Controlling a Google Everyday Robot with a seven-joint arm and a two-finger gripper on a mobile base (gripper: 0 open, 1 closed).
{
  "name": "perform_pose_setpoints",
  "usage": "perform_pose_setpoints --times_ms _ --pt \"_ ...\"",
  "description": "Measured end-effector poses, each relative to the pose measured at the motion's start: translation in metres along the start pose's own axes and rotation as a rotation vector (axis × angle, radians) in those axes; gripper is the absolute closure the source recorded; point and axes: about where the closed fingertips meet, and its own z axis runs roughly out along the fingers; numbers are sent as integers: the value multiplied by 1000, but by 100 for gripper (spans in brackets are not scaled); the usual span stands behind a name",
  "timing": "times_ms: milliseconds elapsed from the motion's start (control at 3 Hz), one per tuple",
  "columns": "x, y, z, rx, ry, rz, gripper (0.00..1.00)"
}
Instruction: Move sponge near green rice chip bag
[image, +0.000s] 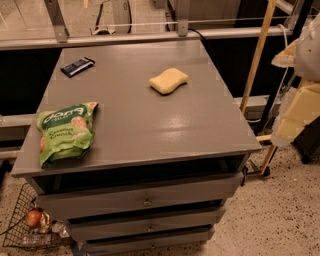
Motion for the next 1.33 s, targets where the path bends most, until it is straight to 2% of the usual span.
perform_pose_setpoints --times_ms 333,667,1000,1333 --pt "0 0 0 0 0 0 0" --pt "-25 -35 24 -3 -62 -66 0" --pt "-80 -98 81 7 -172 -144 0" --pt "-113 -132 116 35 -244 -138 0"
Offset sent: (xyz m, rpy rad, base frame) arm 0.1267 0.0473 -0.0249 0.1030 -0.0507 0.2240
